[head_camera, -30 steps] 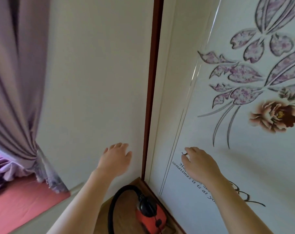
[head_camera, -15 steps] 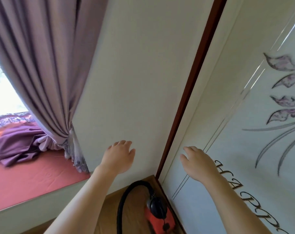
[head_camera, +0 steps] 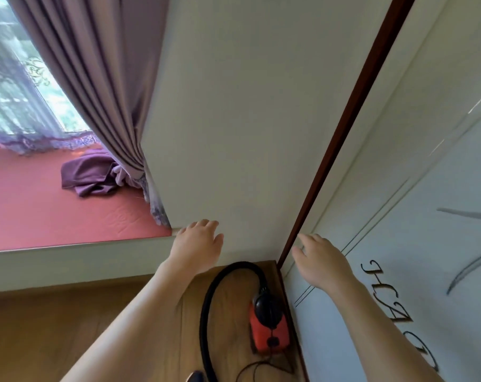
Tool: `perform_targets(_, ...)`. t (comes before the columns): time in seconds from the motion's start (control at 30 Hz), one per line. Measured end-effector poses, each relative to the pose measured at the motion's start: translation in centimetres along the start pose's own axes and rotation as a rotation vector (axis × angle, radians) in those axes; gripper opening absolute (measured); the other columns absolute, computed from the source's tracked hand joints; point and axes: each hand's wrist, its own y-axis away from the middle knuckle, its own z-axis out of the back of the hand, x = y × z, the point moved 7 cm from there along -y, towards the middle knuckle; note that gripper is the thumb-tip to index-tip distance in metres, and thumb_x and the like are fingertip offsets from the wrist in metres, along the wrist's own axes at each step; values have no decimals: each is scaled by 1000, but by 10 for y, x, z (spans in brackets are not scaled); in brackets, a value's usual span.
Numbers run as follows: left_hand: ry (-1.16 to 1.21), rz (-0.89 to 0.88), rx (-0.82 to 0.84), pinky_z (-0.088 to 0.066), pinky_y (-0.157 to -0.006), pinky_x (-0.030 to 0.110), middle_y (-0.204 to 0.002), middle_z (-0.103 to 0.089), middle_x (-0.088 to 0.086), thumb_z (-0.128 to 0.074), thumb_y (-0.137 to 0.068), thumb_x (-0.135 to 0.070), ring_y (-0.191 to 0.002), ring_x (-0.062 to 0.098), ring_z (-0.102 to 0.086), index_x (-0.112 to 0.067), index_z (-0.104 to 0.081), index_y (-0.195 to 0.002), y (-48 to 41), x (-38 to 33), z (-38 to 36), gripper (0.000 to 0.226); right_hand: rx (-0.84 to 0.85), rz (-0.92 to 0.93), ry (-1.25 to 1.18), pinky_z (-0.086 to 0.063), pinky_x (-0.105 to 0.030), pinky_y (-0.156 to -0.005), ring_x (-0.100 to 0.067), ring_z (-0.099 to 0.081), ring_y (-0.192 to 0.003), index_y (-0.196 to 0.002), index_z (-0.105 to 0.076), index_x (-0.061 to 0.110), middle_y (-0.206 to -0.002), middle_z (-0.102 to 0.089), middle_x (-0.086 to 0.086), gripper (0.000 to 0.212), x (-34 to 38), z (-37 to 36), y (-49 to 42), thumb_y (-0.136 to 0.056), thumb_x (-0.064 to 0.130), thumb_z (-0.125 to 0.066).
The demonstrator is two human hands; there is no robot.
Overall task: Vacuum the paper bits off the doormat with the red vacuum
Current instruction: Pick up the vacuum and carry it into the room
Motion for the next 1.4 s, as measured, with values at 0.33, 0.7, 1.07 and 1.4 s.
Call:
perform_targets(0.33, 21, 81, 53, -32, -115, 38, -153, -46, 1, -32, -107, -39, -141, 25, -41, -20, -41, -151, 9, 1, -76, 49, 142, 24, 29, -34, -40, -113, -25, -37, -142, -153, -37, 15, -157, -39, -4, 53, -39, -68, -30, -105, 37, -30)
perform_targets(0.7, 27, 175, 284, -47, -100, 38, -135, -57, 2, -31, -105, -34, -123, 26, -53, -17, -54, -132, -30, 77, -230, 40, 295, -67, 54, -38, -40, -109, -27, -42, -138, -151, -40, 16, -154, -43, -5, 51, -78, -211, -86, -105, 37, -30)
perform_targets(1.07, 74, 259, 422, -51, -94, 41, -133, -55, 6, -36, -105, -30, -119, 29, -54, -15, -51, -133, -58, 131, -442, 35, 470, -120, 70, -44, -40, -100, -28, -50, -127, -143, -46, 16, -143, -52, -8, 45, -143, -403, -148, -104, 36, -33)
perform_targets(1.4, 89, 283, 436, -44, -104, 44, -160, -31, 9, -41, -102, -29, -140, 32, -38, -18, -22, -158, -95, 172, -597, 60, 510, -157, 51, -43, -43, -102, -31, -45, -134, -153, -30, 13, -153, -41, -11, 55, -196, -550, -202, -103, 36, -35)
